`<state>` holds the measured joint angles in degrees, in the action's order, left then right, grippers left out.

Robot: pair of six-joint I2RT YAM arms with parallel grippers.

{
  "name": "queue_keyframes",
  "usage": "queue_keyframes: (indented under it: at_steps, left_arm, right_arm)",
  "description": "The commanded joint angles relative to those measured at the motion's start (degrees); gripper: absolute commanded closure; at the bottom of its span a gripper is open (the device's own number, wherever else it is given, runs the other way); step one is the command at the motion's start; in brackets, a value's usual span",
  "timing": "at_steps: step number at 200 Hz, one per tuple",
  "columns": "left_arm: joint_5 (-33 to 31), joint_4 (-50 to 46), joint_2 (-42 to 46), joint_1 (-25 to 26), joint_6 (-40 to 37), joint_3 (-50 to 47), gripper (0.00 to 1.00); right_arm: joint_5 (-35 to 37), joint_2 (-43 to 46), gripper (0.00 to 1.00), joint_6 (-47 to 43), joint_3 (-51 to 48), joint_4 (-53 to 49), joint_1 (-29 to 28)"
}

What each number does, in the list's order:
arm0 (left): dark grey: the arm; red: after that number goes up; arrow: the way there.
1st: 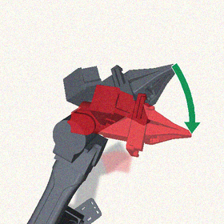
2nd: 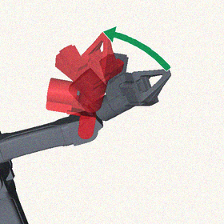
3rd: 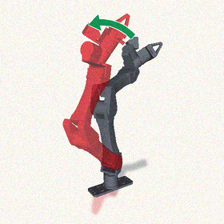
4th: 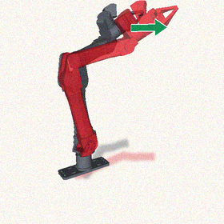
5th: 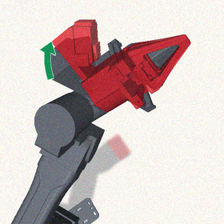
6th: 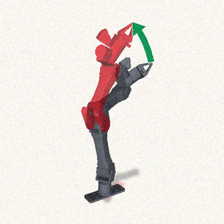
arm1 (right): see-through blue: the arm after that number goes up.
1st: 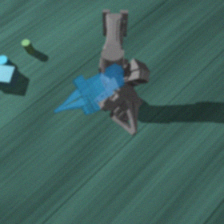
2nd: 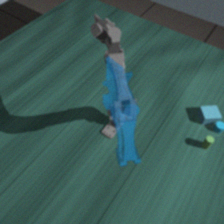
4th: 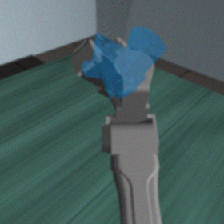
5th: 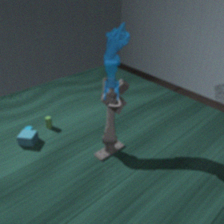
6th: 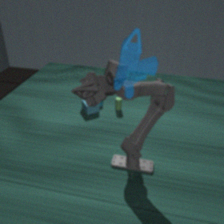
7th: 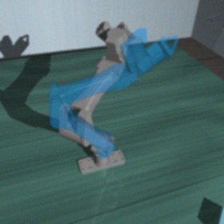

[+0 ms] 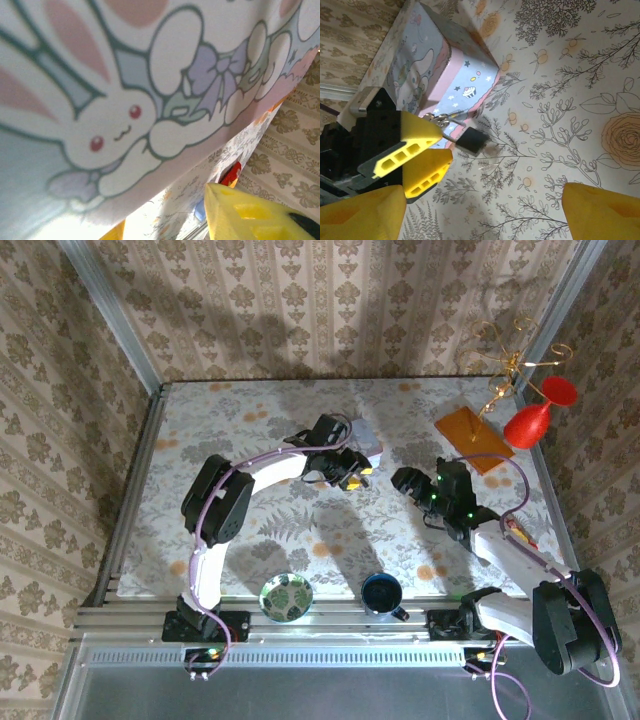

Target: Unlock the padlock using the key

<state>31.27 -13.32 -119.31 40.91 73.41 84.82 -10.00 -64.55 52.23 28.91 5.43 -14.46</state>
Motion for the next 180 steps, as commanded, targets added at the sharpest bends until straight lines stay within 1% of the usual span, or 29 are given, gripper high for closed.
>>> queue_keyframes:
  at_steps: [1,29,53,70,87,96,115,126,144,151,159,164,180]
  left_arm:
    - [4.2,-8.1,-4.1,1.1,1.4,-1.6,0.51]
    - [4.5,-8.1,-4.0,1.2,1.6,-1.7,0.5]
    - [3.7,-8.9,-2.1,0.8,0.8,-2.6,0.5]
    - [3.0,-8.5,0.5,0.1,0.7,-4.6,0.5]
    - [1.2,-8.3,4.8,-0.6,0.1,-7.3,0.5]
    - [0.1,-7.7,7.2,-1.1,0.1,-9.2,0.45]
    - [-1.3,-6.5,11.9,-2.9,-0.3,-12.9,0.31]
    - [-2.1,-6.6,14.0,-4.0,-1.7,-14.0,0.26]
    - [-4.5,-8.9,17.0,-5.3,-5.6,-14.5,0.08]
    - [-5.7,-9.6,18.1,-5.6,-7.5,-14.7,0.01]
    - [-7.3,-10.9,19.0,-6.2,-9.6,-14.4,0.0]
    - [-8.4,-11.8,19.4,-6.7,-10.6,-14.4,0.0]
    - [-11.4,-12.2,20.7,-8.4,-13.1,-15.3,0.0]
  right_arm:
    - [2.0,0.0,0.17,-2.8,2.6,-2.4,-0.3]
    - [2.0,-0.4,0.17,-5.3,3.6,-2.9,-1.2]
    - [3.6,-0.7,0.19,-10.3,4.9,-4.5,-3.7]
    - [7.0,-1.0,0.22,-16.9,6.1,-5.8,-6.9]
    - [13.9,-2.1,0.25,-23.4,8.3,-9.6,-10.7]
    - [16.4,-3.3,0.27,-25.7,9.4,-11.3,-11.8]
    - [19.7,-6.1,0.32,-30.3,11.2,-12.6,-13.9]
    - [22.5,-7.7,0.33,-32.8,12.1,-13.0,-15.8]
    - [27.2,-11.4,0.35,-37.8,14.0,-12.8,-19.3]
    - [27.4,-13.2,0.35,-39.6,14.6,-12.1,-19.9]
    - [26.3,-14.7,0.35,-40.5,15.5,-11.5,-19.9]
    - [25.2,-17.2,0.34,-41.2,15.9,-10.8,-19.7]
    - [19.5,-21.3,0.33,-43.0,18.3,-10.4,-18.0]
